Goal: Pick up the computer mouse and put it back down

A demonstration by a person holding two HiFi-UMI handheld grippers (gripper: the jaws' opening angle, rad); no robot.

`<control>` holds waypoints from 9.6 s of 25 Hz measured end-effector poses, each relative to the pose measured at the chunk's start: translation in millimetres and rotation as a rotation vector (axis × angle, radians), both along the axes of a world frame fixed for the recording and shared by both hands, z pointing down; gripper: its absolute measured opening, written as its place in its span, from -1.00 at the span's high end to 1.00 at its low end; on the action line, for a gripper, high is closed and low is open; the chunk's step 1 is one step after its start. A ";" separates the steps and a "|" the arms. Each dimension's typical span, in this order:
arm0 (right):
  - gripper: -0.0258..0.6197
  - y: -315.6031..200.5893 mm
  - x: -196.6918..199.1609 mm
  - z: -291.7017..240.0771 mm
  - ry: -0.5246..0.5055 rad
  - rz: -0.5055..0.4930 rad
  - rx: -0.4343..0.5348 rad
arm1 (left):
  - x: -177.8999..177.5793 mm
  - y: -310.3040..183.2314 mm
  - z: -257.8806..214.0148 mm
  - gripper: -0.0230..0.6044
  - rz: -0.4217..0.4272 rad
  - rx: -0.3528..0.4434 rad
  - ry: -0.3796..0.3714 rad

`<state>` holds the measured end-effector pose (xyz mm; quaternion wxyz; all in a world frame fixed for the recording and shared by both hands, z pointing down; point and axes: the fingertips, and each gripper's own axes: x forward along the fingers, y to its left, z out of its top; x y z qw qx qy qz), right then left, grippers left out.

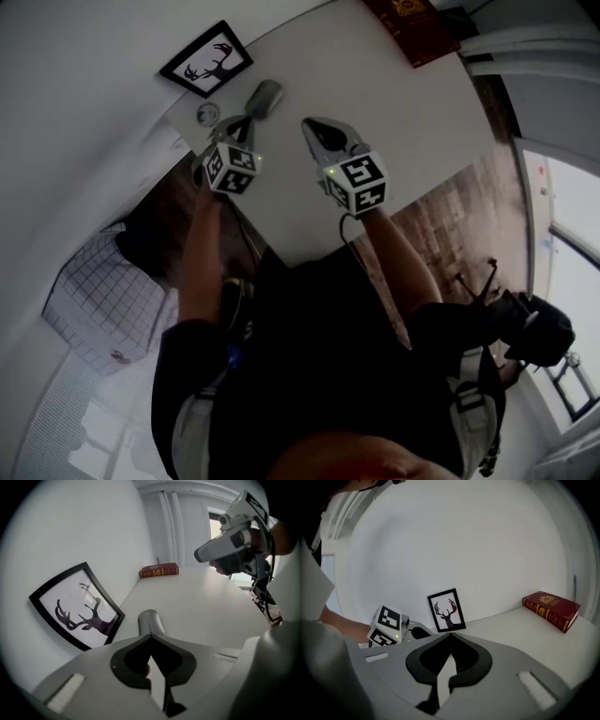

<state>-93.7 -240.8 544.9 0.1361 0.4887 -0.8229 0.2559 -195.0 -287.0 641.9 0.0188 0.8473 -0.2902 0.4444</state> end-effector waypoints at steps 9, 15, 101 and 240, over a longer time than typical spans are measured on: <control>0.87 5.3 11.9 13.6 0.021 0.018 -0.015 | 13.4 -37.6 11.6 0.52 -0.011 -0.100 -0.087; 0.87 12.8 23.3 20.7 0.010 0.041 -0.029 | 20.1 -31.3 46.6 -0.10 0.045 -0.292 -0.176; 0.44 -47.5 -21.9 78.7 0.104 -0.669 -0.122 | 19.4 -25.0 -3.8 0.14 0.290 0.424 -0.250; 0.44 360.3 234.4 -285.0 0.143 0.371 0.694 | 268.5 357.5 -375.6 0.93 -0.113 0.489 0.872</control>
